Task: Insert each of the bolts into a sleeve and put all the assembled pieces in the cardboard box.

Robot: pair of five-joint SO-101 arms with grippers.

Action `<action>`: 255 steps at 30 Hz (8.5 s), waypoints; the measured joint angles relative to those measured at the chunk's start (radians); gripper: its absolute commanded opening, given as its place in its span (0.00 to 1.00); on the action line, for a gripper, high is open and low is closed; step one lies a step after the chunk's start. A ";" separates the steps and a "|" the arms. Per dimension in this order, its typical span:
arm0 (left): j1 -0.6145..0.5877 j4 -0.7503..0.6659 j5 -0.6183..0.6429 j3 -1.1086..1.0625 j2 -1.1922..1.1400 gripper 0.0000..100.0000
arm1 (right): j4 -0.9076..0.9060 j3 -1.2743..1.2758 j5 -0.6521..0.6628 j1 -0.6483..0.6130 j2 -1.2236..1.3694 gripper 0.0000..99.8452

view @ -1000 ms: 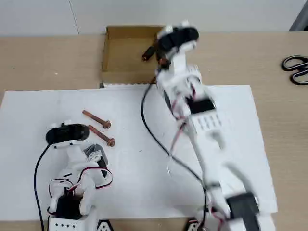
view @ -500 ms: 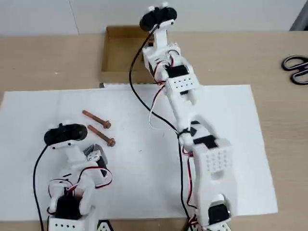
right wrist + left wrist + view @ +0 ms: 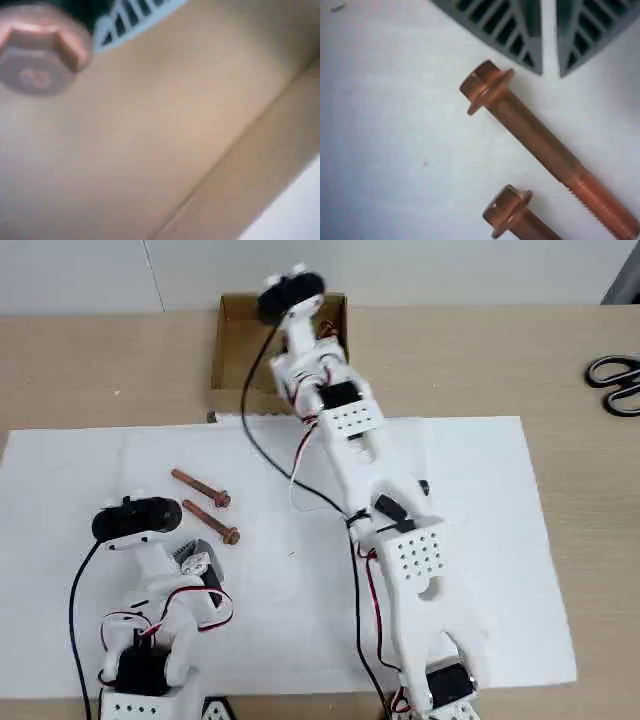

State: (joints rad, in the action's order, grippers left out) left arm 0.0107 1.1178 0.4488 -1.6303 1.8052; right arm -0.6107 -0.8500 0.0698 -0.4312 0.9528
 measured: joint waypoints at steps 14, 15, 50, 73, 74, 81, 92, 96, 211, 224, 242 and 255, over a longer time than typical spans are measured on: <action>0.000 0.000 0.000 0.000 0.000 0.01 | -0.224 -0.029 0.026 -0.038 -0.060 0.18; 0.000 0.000 0.000 0.000 0.000 0.01 | -0.258 -0.029 0.026 -0.038 -0.080 0.18; 0.000 0.000 0.000 -0.006 0.000 0.01 | -1.096 0.207 0.028 0.080 -0.534 0.18; 0.000 0.000 0.000 -0.006 0.000 0.01 | -1.019 0.730 0.459 0.153 -0.713 0.18; 0.000 0.000 0.000 -0.006 0.000 0.01 | -1.007 0.744 0.465 0.155 -0.713 0.18; 0.000 0.000 0.000 -0.006 0.000 0.01 | -0.916 0.833 0.488 0.158 -0.713 0.18; 0.000 0.000 0.000 -0.006 0.000 0.01 | -0.760 0.948 0.531 0.173 -0.721 0.17; 0.000 0.000 0.000 -0.006 0.000 0.01 | -0.735 0.947 0.549 0.190 -0.672 0.11; -0.008 0.486 -1.778 1.329 -1.637 0.01 | -0.984 1.537 0.388 0.516 -1.672 0.01; -0.008 0.534 -1.804 1.330 -1.789 0.06 | -0.984 1.537 0.388 0.516 -1.672 0.01; -0.008 0.356 -1.804 1.330 -1.803 0.13 | -0.956 1.537 0.388 0.516 -1.672 0.01; -0.008 0.316 -1.804 1.349 -1.938 0.13 | -0.956 1.537 0.388 0.516 -1.672 0.01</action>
State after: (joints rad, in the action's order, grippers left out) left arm 0.0031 1.4339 -1.3556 -0.2816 -0.1327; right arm -1.5666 0.6874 0.4580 0.0844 -0.7196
